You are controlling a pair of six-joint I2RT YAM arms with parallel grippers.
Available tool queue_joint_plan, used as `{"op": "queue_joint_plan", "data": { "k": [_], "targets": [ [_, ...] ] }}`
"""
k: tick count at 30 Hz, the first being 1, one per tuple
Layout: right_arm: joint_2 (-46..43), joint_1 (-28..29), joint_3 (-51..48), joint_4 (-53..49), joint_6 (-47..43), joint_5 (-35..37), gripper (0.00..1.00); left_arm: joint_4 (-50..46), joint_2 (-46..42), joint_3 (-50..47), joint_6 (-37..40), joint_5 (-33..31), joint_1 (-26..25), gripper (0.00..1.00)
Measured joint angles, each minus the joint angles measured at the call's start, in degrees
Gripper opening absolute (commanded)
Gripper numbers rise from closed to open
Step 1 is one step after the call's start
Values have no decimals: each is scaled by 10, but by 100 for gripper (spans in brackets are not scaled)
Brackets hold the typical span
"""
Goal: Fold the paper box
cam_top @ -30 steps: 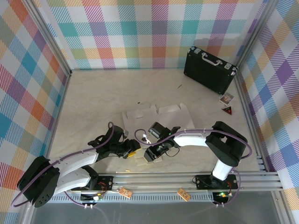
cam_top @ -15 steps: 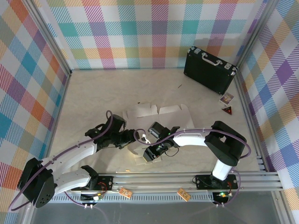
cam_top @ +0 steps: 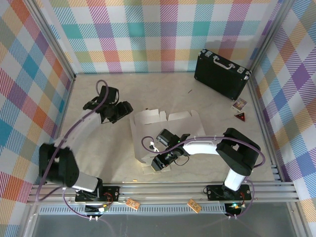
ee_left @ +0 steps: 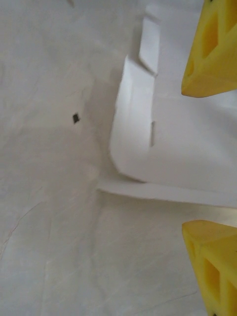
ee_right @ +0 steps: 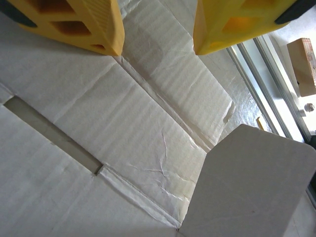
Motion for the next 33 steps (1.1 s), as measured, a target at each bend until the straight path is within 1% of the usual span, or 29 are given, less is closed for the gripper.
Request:
{"op": "queue_joint_plan", "data": {
  "k": [2, 6, 10, 13, 15, 16, 19, 23, 26, 27, 29, 33],
  "targets": [
    [0, 0, 0, 1, 0, 0, 44, 5, 57, 23, 22, -4, 2, 62],
    [0, 0, 0, 1, 0, -1, 44, 19, 125, 38, 60, -3, 3, 56],
    [-5, 0, -2, 1, 0, -1, 46, 79, 132, 9, 80, 2, 7, 56],
    [-19, 1, -5, -9, 0, 8, 52, 118, 123, -24, 84, 10, 13, 56],
    [-41, 1, -3, -40, -2, 26, 56, 131, 122, -34, 84, 17, 21, 55],
    [-49, 0, 3, -59, -3, 32, 56, 135, 122, -35, 84, 19, 24, 55],
    [-59, -20, 58, -118, -5, 45, 56, 163, 121, -44, 79, 38, 40, 55],
    [-53, -92, 167, -146, -2, 48, 55, 213, 120, -77, 66, 64, 65, 55],
    [-4, -155, 256, -144, 10, 31, 51, 230, 120, -97, 57, 80, 76, 55],
    [18, -168, 283, -146, 13, 23, 49, 234, 120, -100, 53, 85, 78, 55],
    [90, -195, 352, -148, 19, 11, 47, 245, 120, -103, 49, 96, 81, 55],
    [229, -206, 471, -162, 20, -10, 44, 268, 119, -113, 46, 109, 84, 56]
  ]
}}
